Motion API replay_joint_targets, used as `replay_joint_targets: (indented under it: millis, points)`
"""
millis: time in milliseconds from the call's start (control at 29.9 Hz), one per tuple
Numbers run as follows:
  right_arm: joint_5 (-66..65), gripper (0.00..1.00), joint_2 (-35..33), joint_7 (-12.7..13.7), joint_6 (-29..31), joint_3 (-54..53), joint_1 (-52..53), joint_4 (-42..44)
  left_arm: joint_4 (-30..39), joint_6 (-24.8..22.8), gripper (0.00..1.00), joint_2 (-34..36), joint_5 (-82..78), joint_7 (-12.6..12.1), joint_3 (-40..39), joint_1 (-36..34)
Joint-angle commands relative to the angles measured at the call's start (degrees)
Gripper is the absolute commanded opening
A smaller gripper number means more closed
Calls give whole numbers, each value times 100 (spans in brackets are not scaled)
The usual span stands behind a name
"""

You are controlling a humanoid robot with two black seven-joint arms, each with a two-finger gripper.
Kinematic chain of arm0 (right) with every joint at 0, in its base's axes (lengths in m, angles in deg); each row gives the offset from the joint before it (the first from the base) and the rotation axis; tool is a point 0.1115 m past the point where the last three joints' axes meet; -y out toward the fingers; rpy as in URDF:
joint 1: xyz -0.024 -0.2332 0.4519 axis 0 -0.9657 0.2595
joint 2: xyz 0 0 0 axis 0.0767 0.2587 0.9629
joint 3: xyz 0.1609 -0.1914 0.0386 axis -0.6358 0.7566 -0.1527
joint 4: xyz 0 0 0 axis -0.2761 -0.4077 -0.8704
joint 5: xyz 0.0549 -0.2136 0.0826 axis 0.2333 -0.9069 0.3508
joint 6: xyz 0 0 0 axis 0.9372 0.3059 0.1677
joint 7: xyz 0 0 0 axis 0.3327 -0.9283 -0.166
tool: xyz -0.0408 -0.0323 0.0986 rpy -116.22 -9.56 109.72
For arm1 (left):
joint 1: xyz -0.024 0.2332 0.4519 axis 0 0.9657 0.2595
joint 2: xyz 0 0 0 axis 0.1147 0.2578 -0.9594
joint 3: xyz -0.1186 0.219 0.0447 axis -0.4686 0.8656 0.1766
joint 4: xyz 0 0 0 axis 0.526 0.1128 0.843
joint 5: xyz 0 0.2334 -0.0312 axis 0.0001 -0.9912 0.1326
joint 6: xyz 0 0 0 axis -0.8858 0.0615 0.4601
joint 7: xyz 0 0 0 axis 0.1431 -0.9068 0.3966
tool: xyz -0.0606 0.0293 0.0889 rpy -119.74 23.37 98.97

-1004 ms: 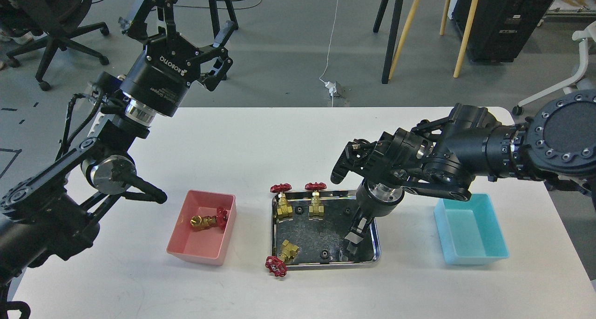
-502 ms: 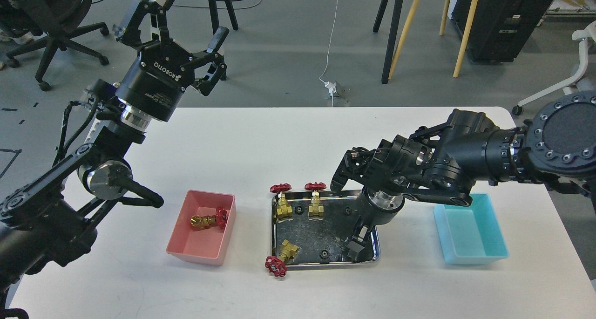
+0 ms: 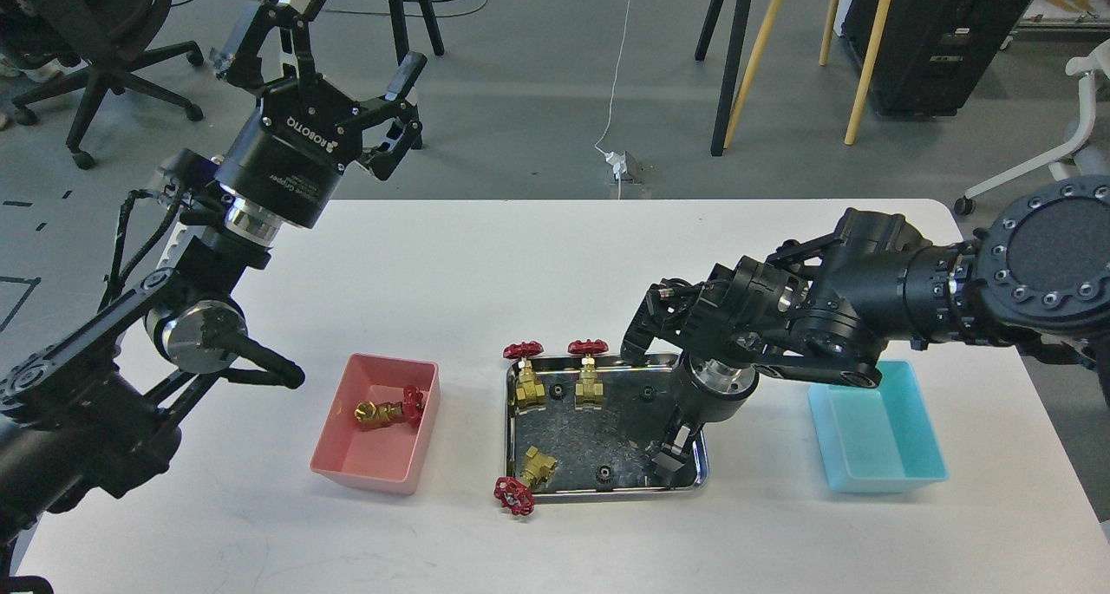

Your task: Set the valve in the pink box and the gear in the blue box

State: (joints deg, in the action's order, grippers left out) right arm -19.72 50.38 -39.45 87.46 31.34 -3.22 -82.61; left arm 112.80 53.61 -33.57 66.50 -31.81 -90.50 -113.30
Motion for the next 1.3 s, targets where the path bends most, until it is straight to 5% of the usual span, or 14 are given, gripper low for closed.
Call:
replay_joint_targets:
  millis: [0,1271]
  points:
    - [6,54,0,0,0,34,-38,14,-18,-1,94,2,0,-1,1,10]
    - [50,49,0,-26,0,-28,-161,189,-45,-63,94,-7,0,-1,1,80]
